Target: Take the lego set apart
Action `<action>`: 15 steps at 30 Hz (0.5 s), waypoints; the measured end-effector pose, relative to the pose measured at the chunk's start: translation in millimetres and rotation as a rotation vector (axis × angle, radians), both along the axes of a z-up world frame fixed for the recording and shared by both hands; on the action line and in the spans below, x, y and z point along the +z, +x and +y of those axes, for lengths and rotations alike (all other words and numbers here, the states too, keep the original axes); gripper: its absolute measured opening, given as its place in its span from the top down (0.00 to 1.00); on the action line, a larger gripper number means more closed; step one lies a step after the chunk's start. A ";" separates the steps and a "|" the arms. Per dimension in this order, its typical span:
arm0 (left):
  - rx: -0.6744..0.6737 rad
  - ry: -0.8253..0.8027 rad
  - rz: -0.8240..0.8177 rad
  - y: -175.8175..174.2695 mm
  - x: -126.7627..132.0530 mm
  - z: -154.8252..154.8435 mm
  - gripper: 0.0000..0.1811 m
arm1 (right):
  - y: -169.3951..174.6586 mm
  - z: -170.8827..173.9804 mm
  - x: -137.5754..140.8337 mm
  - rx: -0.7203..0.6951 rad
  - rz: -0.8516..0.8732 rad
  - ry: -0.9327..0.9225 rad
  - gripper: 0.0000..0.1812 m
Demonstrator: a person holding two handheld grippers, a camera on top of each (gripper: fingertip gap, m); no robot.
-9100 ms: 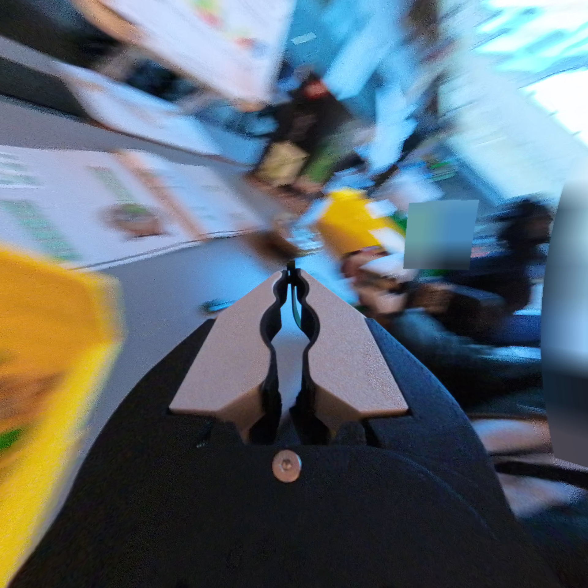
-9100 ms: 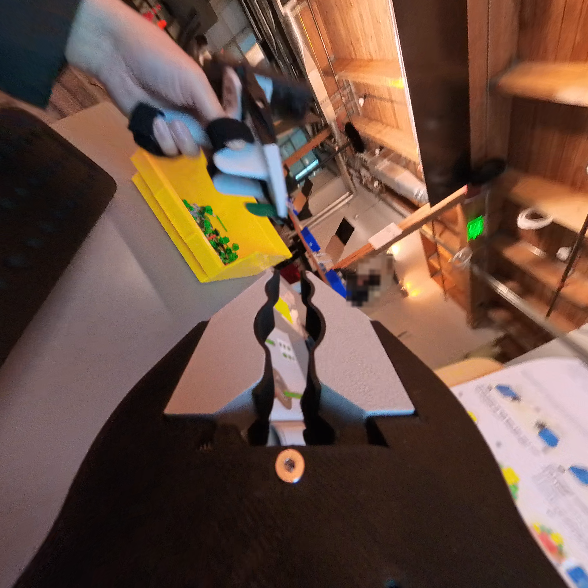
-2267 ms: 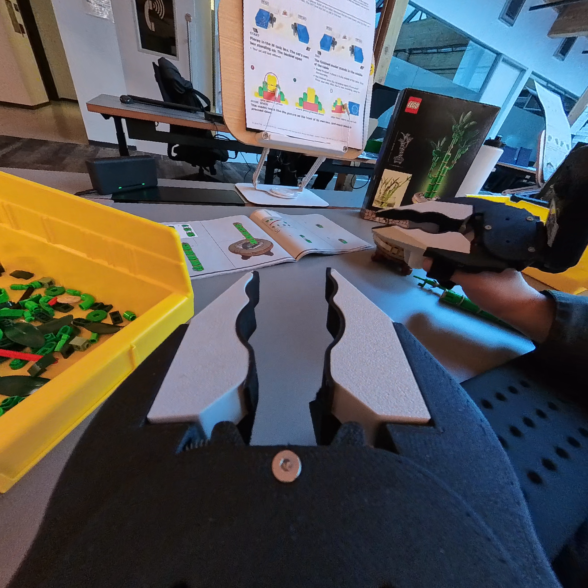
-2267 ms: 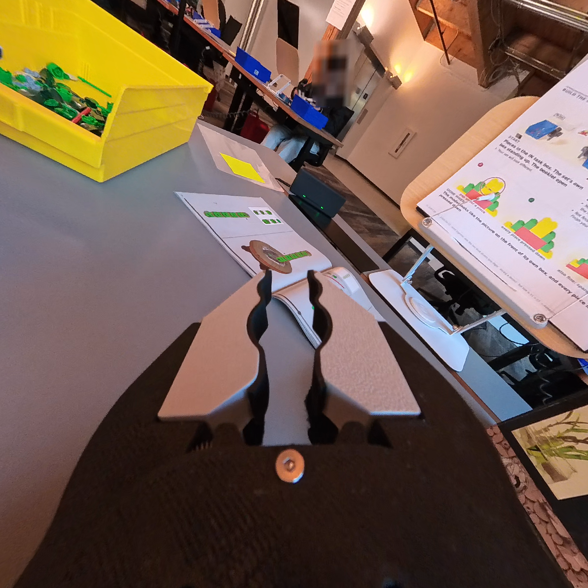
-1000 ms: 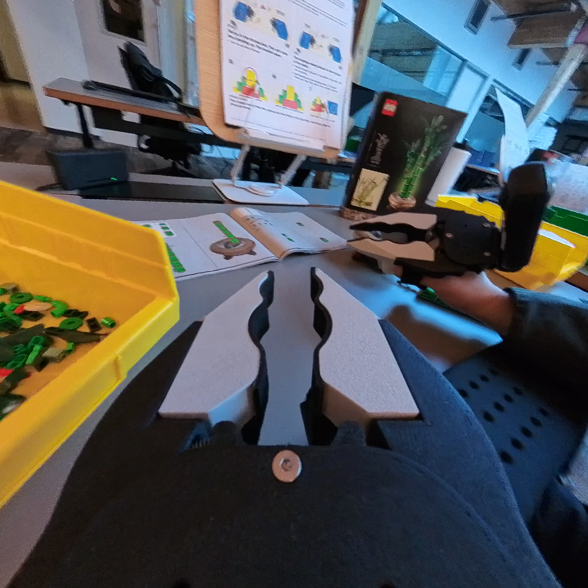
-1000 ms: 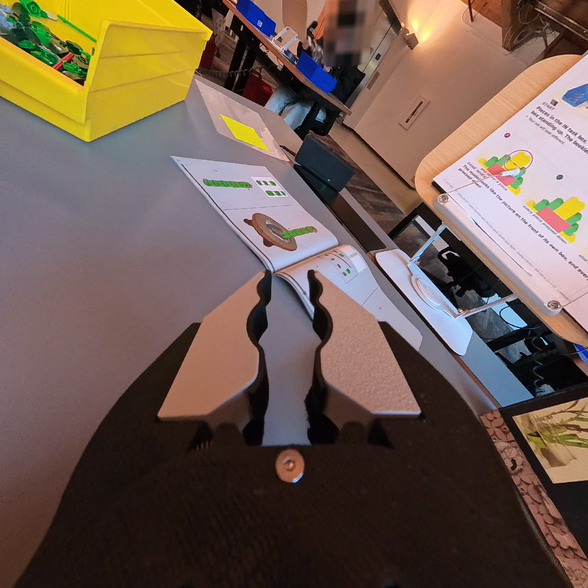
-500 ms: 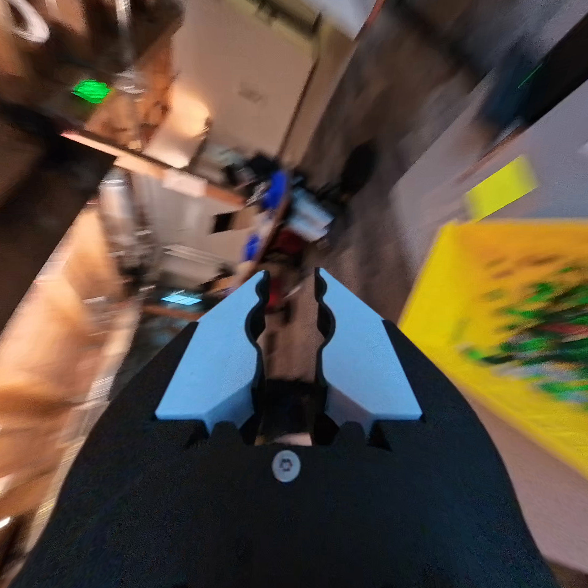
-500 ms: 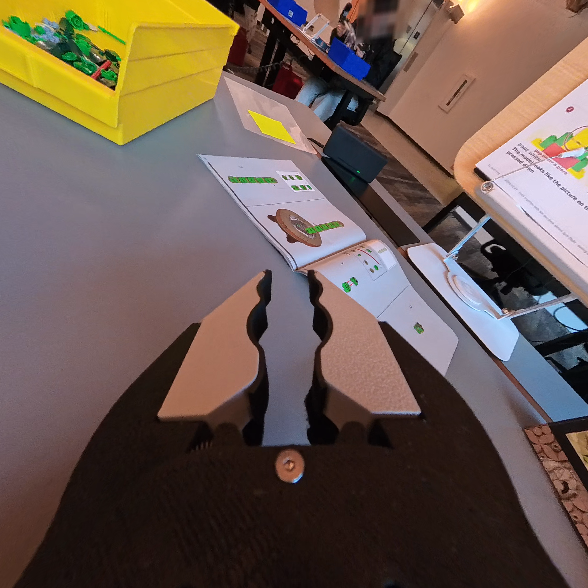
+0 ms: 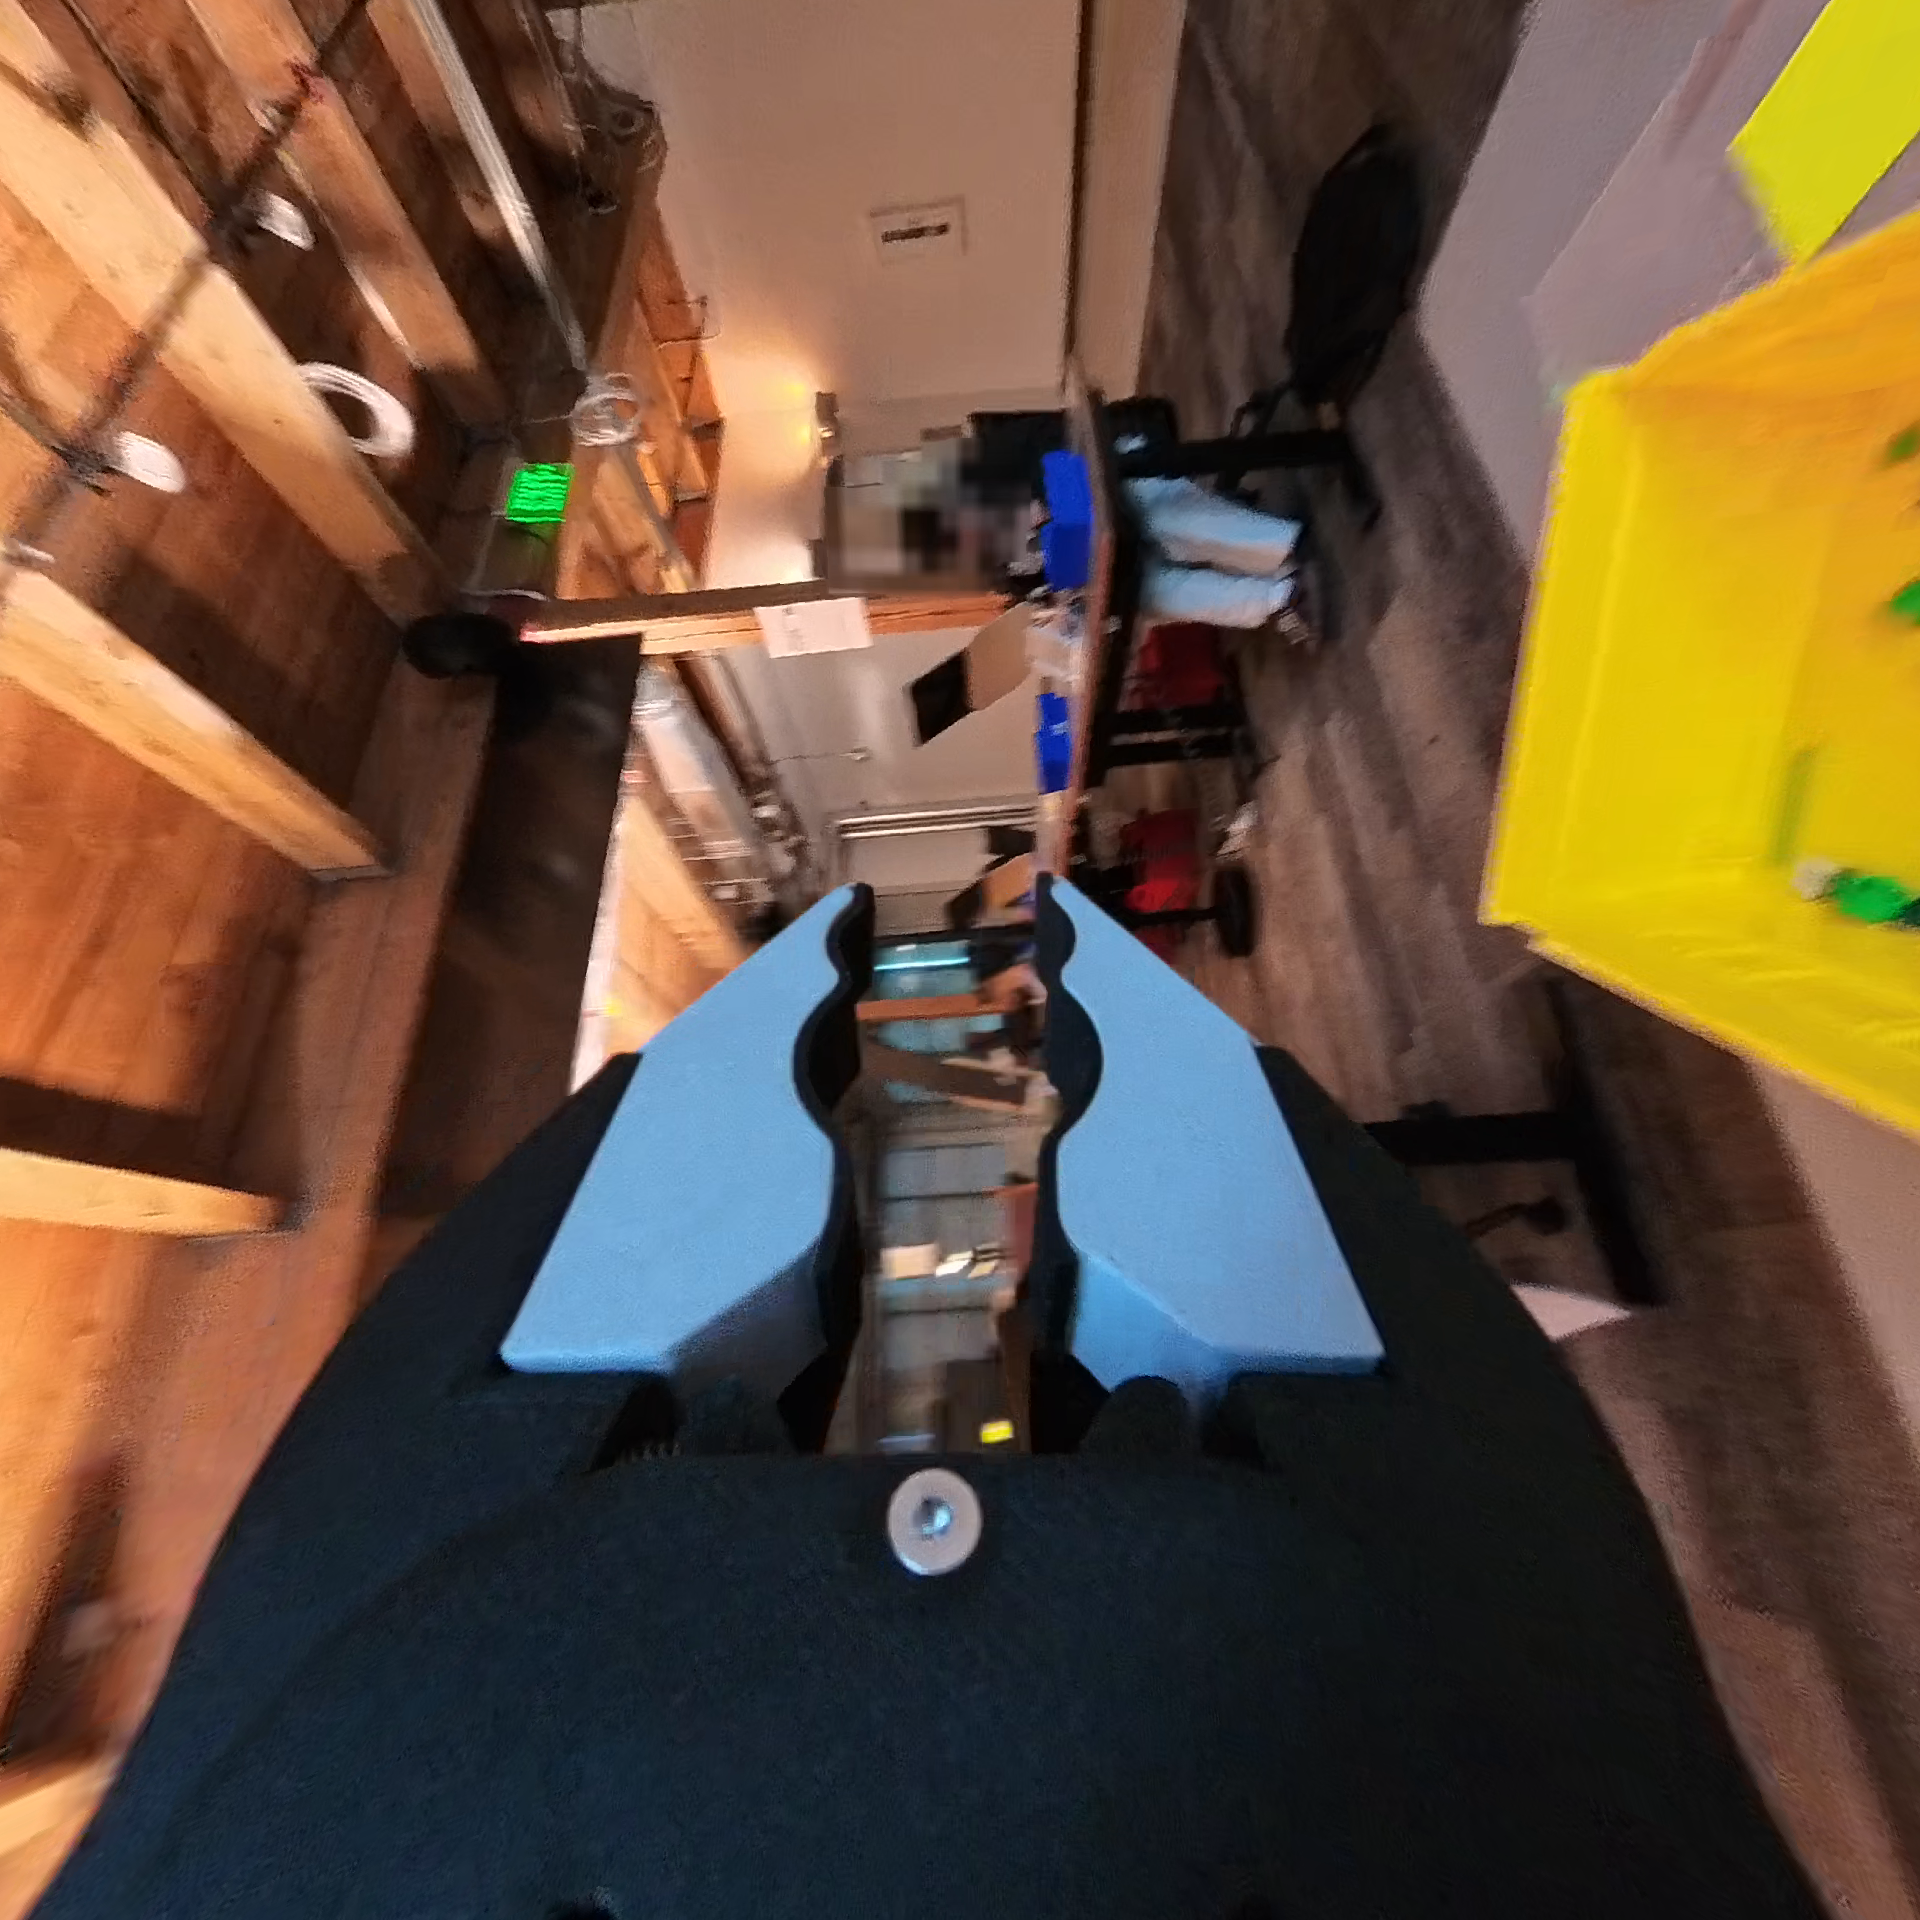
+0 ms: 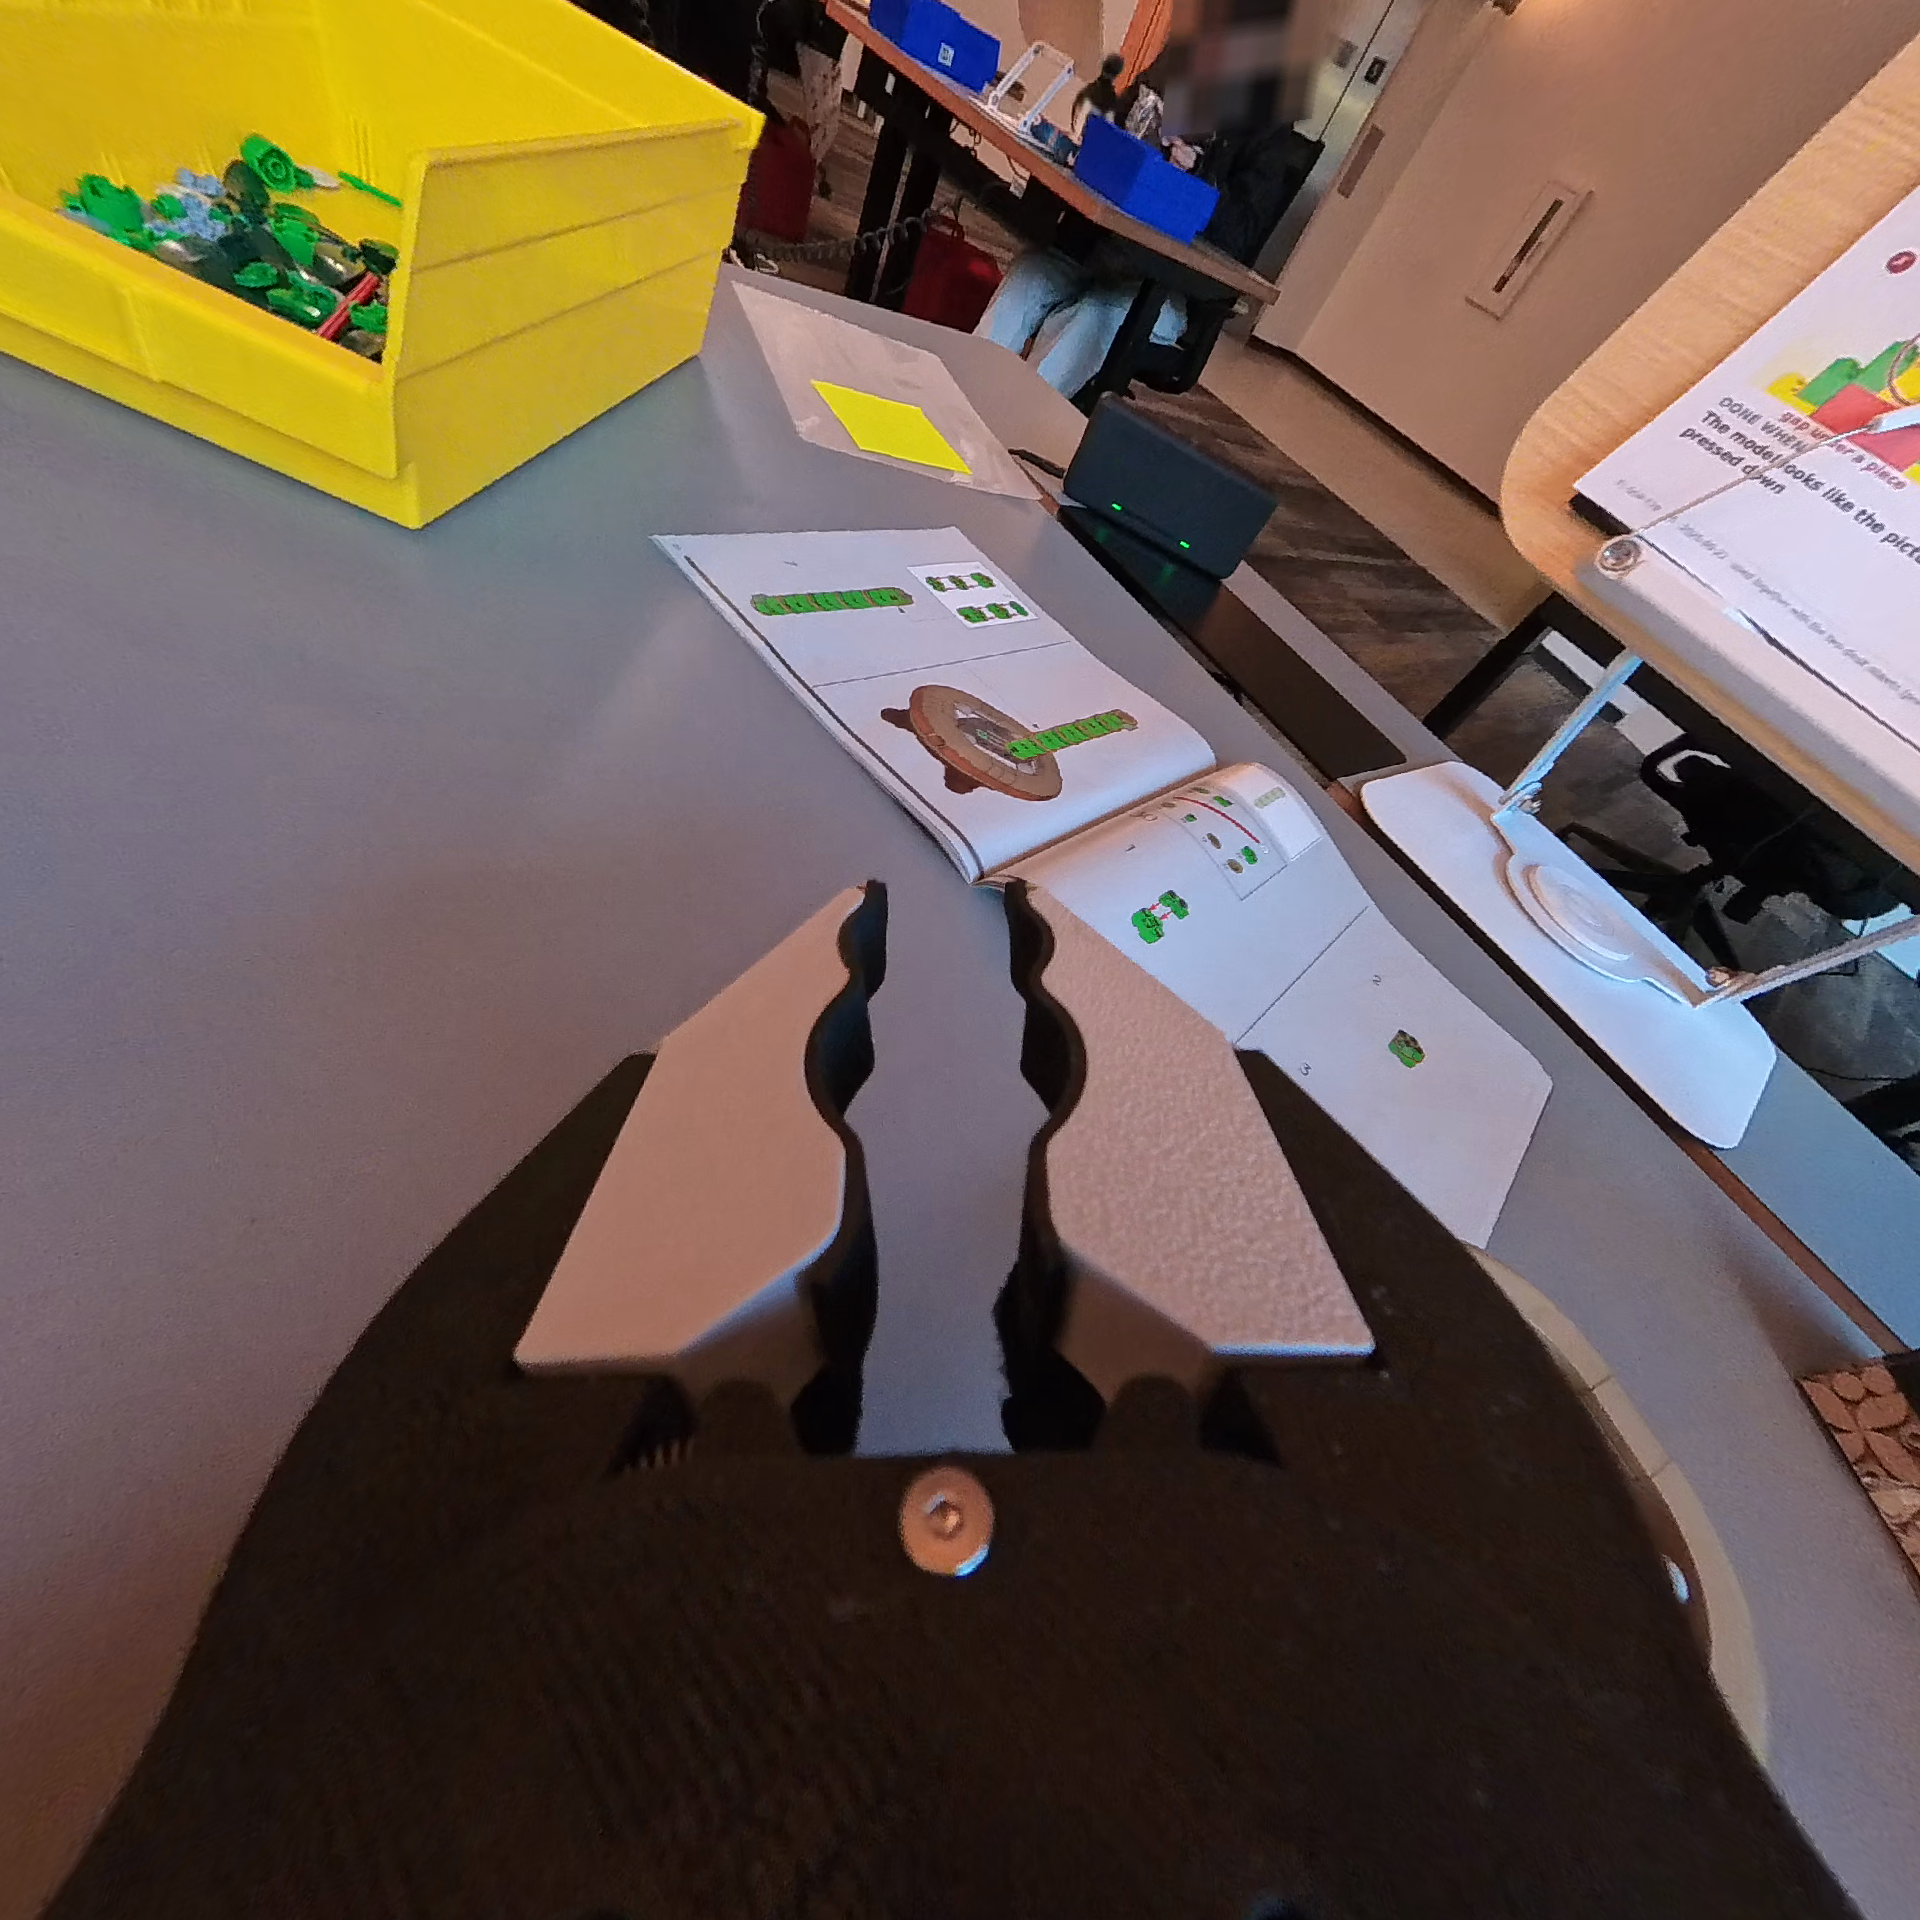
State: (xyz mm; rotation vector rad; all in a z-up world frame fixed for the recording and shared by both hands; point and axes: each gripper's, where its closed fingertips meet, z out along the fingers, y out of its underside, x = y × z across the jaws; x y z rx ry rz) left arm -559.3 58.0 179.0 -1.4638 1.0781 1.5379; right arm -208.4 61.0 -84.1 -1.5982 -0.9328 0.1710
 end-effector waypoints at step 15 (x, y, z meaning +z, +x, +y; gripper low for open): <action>-0.667 -0.502 -1.853 190.6 -187.7 -69.8 0.70 | 5.0 1.1 -5.6 -0.028 -0.034 0.009 0.87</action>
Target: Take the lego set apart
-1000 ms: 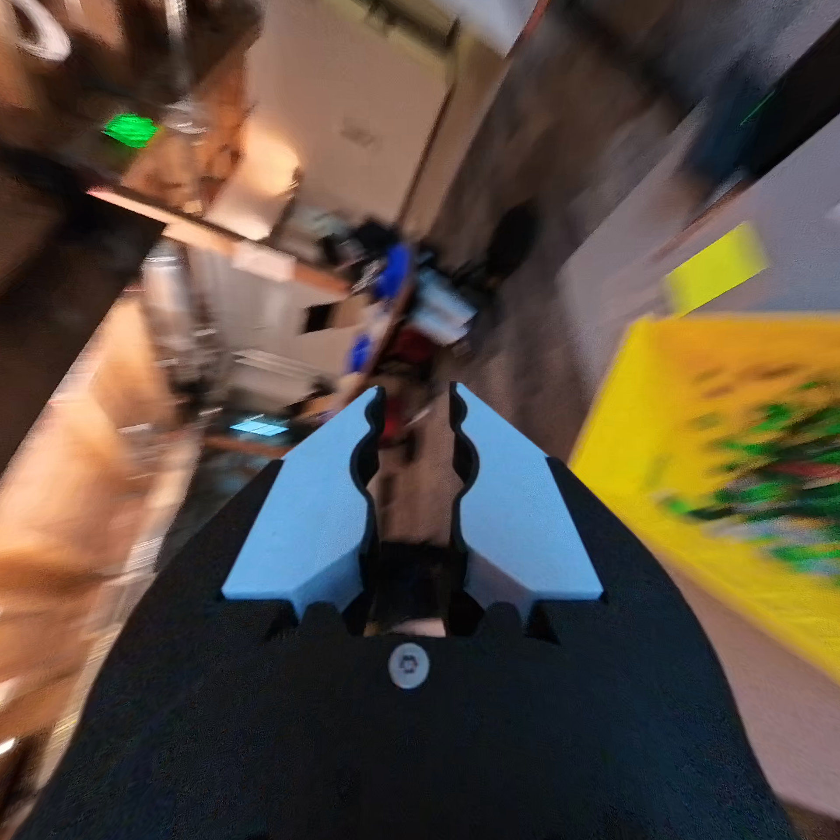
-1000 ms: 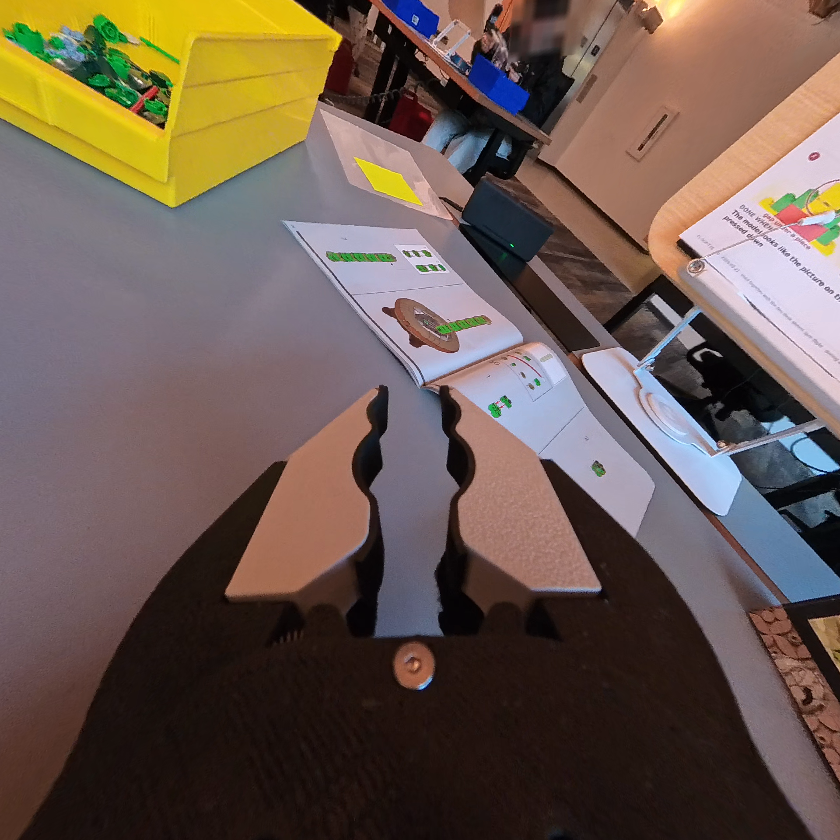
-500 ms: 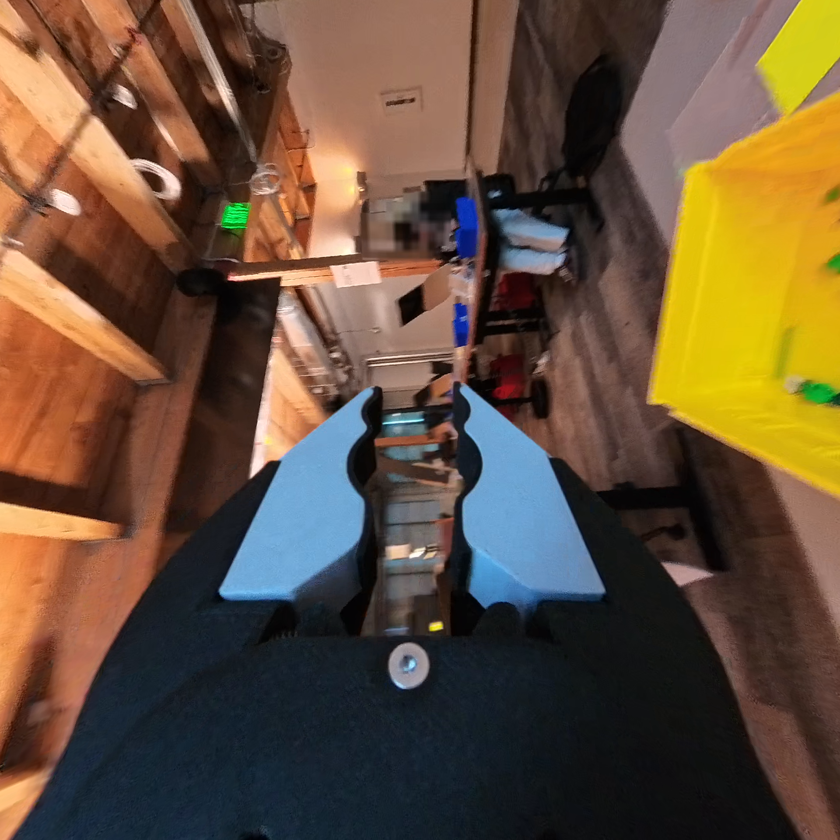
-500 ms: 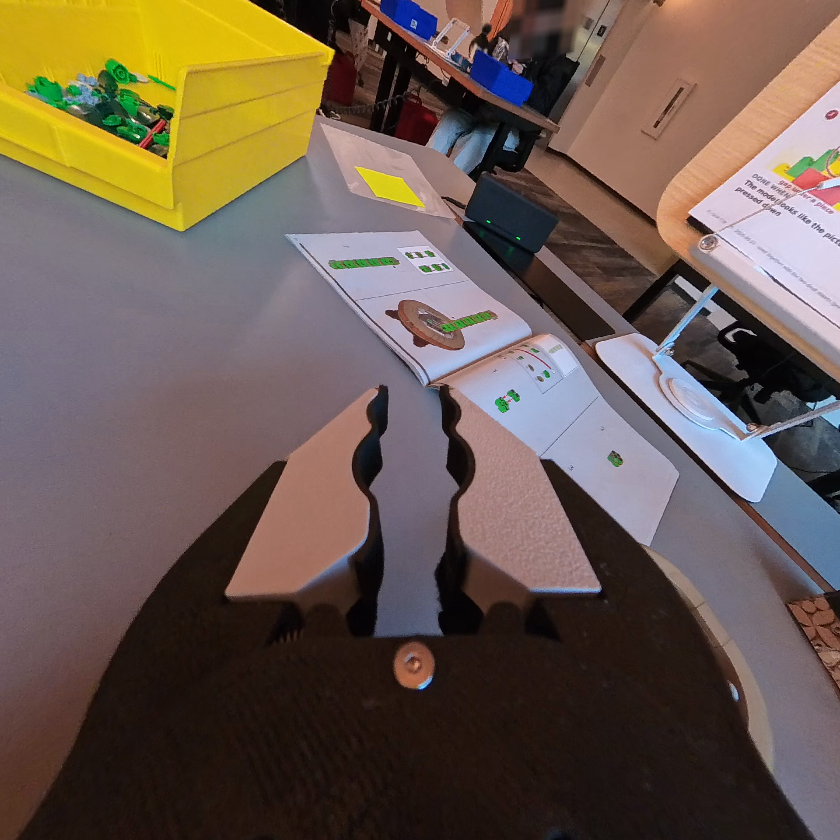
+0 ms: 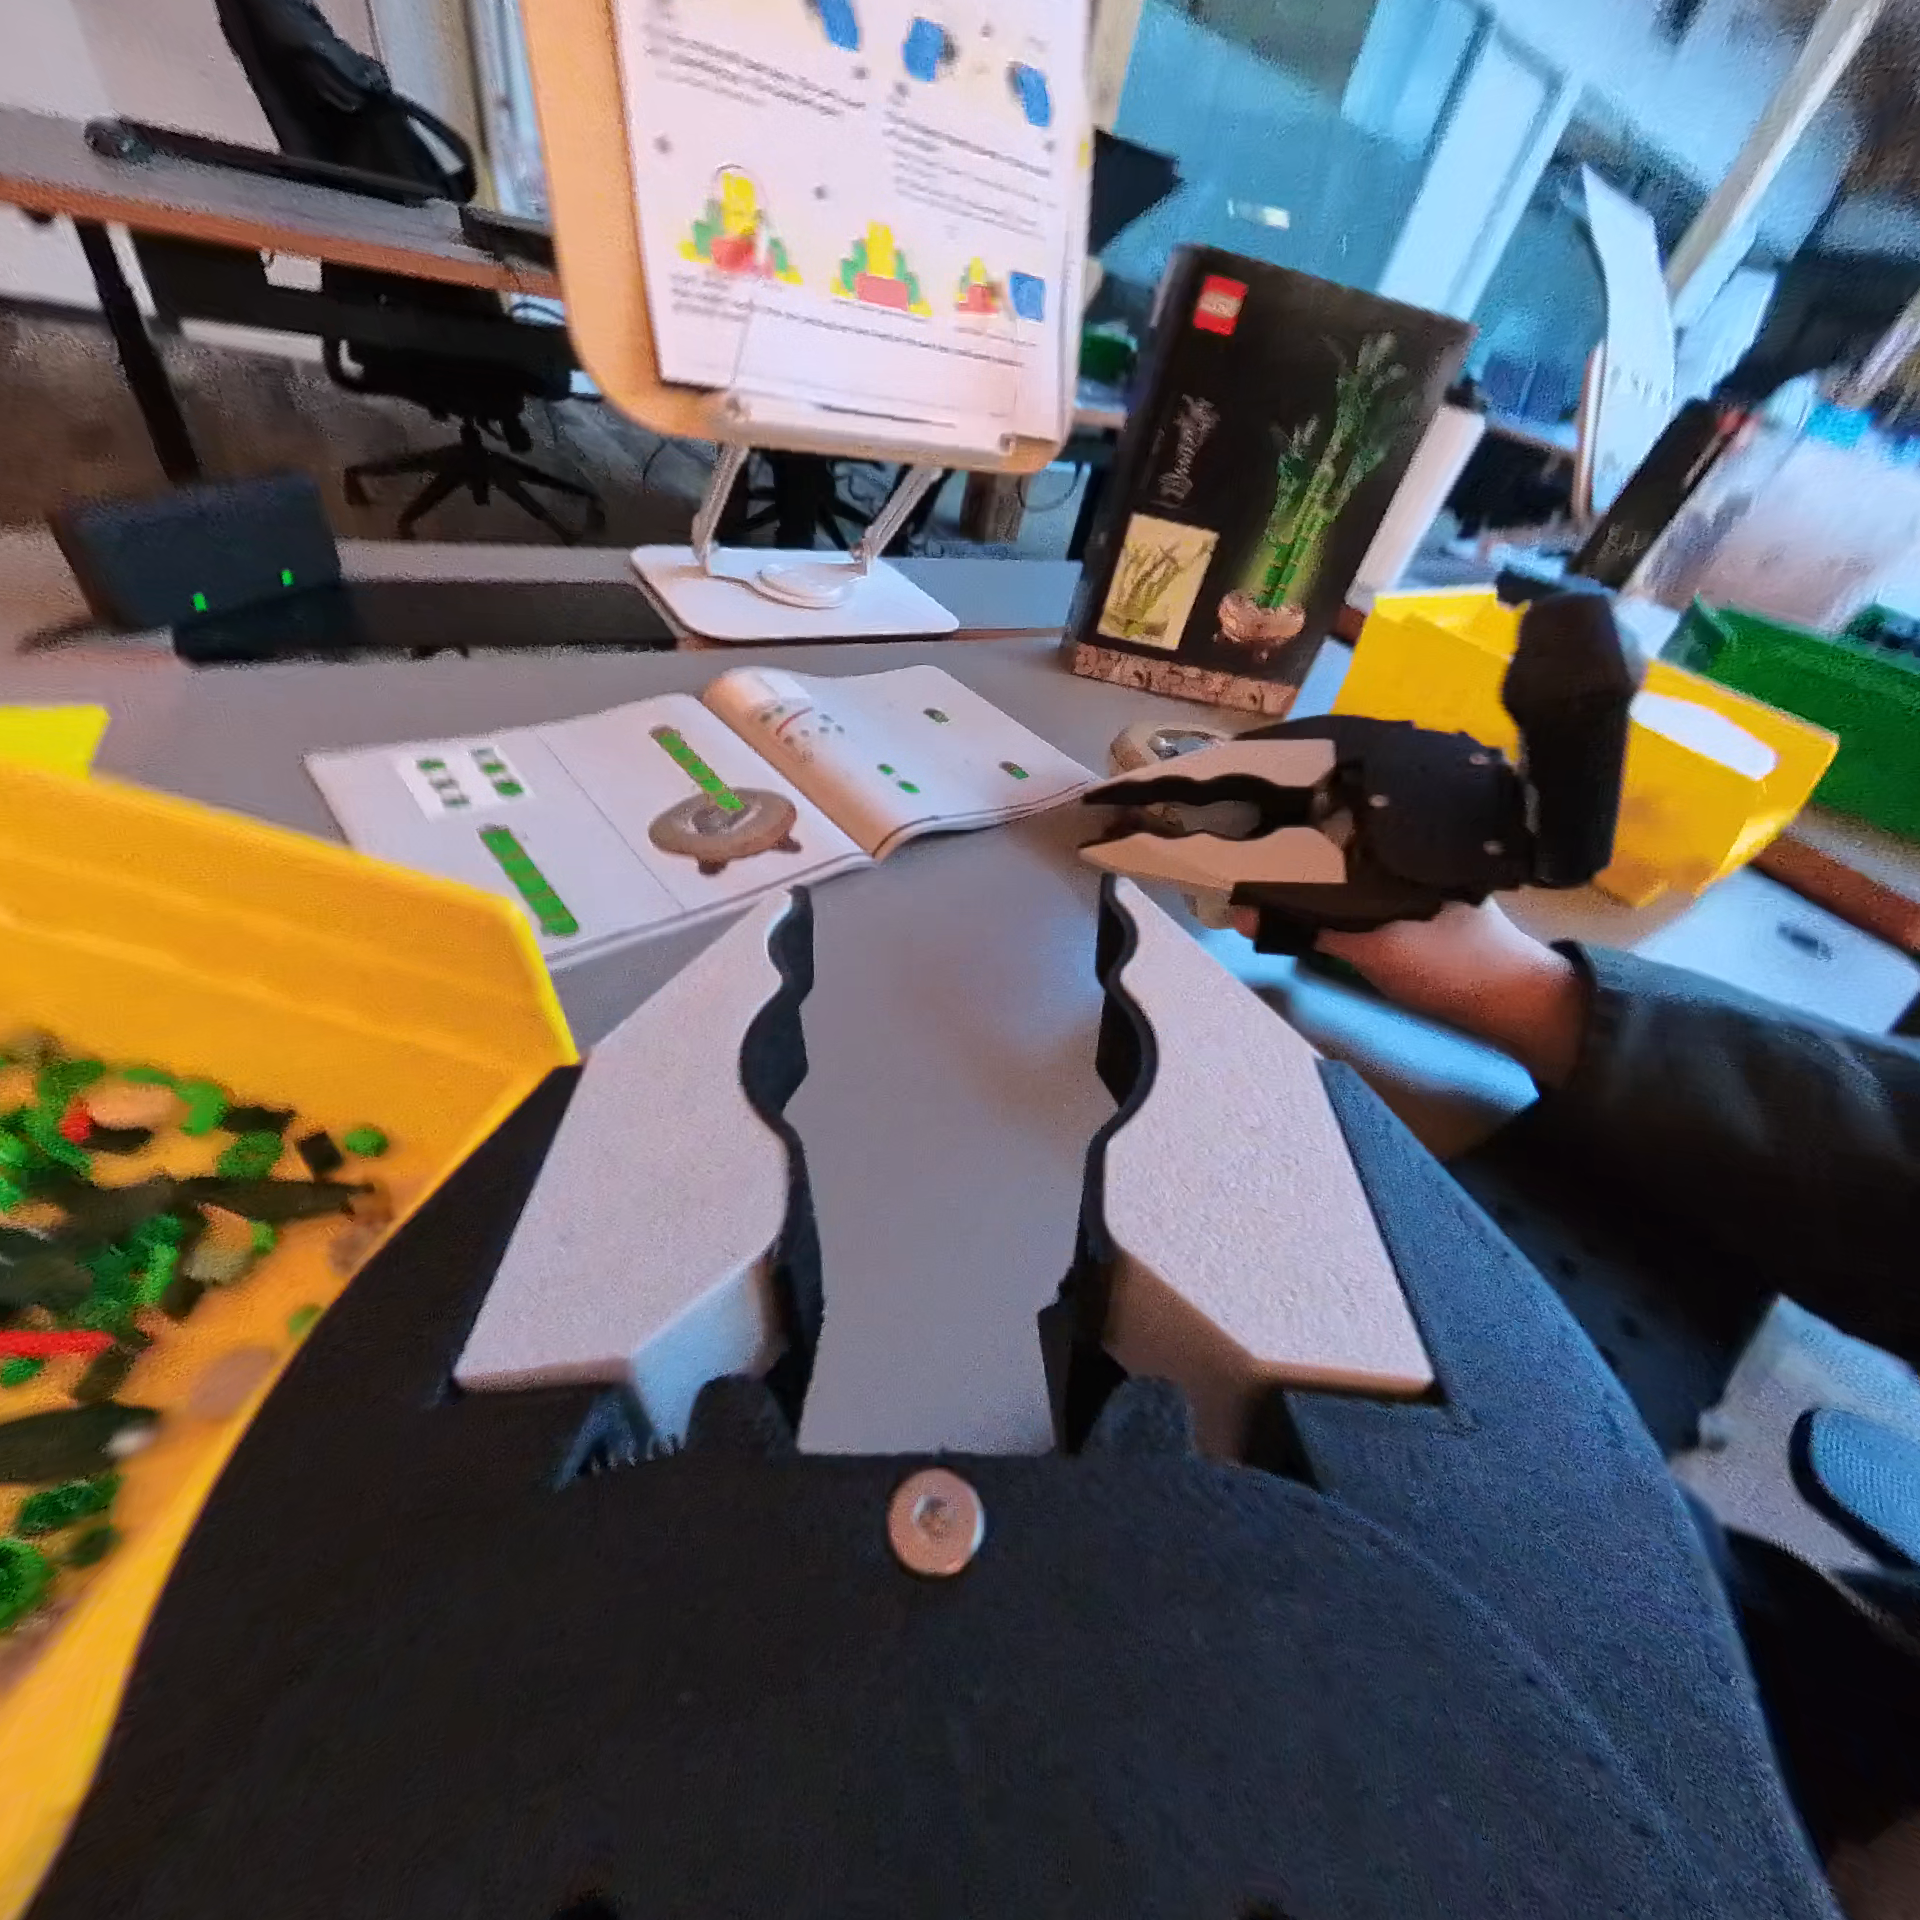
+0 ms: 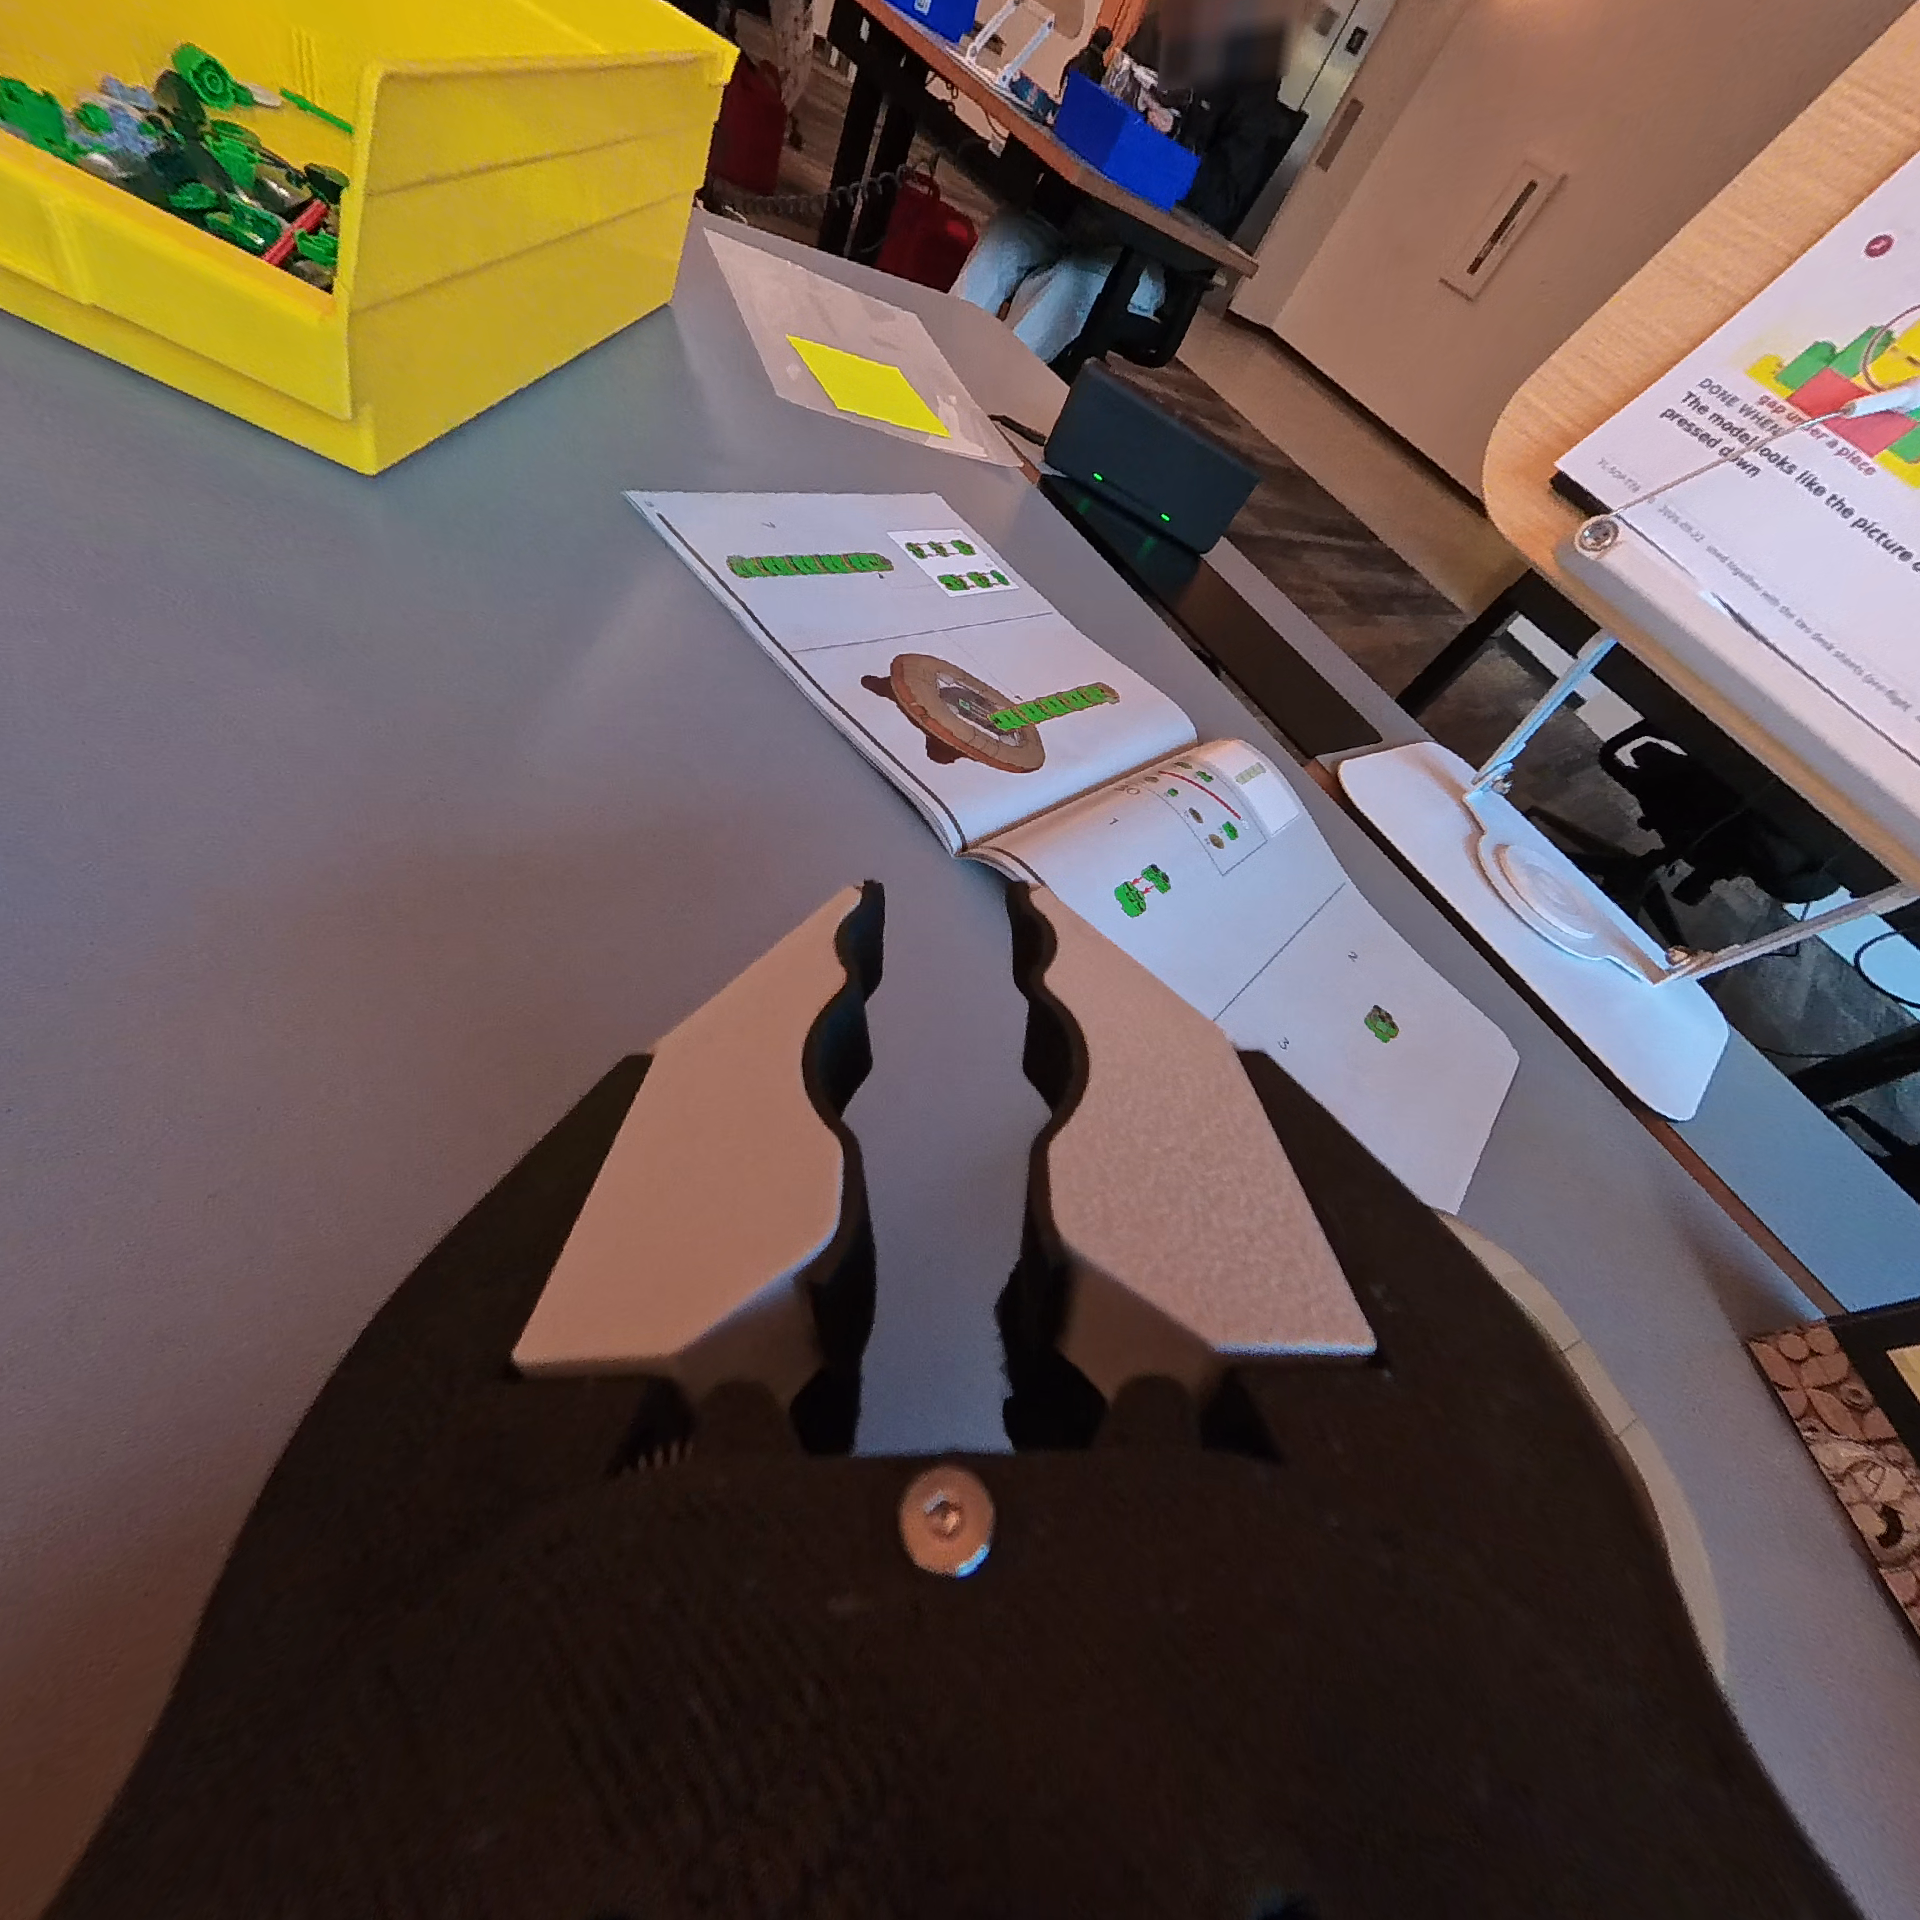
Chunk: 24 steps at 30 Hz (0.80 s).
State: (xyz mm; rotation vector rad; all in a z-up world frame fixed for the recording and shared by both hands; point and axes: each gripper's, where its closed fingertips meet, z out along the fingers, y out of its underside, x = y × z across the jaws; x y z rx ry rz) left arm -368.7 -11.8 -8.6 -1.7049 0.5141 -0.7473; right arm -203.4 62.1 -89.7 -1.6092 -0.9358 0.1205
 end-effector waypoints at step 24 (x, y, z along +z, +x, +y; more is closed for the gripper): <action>0.055 0.136 -0.045 -2.6 -31.3 -5.8 0.74 | -5.8 -3.4 -19.1 0.002 -0.241 0.078 0.88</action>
